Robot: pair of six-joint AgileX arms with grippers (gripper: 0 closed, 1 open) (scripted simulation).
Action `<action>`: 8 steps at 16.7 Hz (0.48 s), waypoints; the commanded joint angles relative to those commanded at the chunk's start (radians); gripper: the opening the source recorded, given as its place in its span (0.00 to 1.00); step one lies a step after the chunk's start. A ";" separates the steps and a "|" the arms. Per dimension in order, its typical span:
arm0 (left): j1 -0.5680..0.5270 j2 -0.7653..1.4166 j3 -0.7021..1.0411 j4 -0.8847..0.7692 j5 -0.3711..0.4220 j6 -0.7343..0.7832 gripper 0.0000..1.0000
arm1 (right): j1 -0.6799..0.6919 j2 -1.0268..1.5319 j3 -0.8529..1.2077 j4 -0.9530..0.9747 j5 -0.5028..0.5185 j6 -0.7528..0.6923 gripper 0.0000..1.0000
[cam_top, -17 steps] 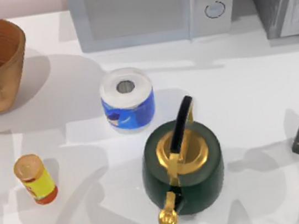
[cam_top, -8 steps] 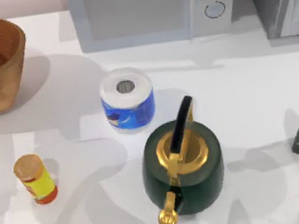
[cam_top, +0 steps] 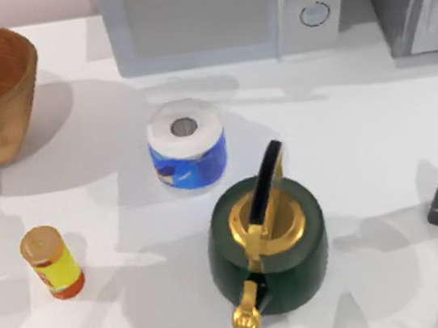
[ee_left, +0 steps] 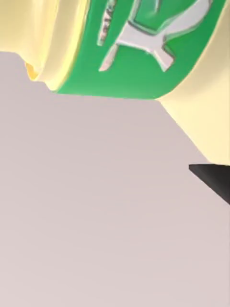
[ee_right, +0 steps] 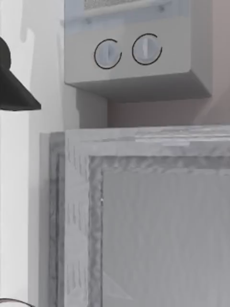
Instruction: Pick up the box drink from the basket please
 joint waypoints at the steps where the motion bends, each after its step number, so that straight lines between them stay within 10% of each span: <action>1: 0.000 -0.020 0.014 -0.036 0.000 0.000 0.00 | 0.000 0.000 0.000 0.000 0.000 0.000 1.00; 8: 0.002 -0.052 0.037 -0.098 -0.001 0.001 0.00 | 0.000 0.000 0.000 0.000 0.000 0.000 1.00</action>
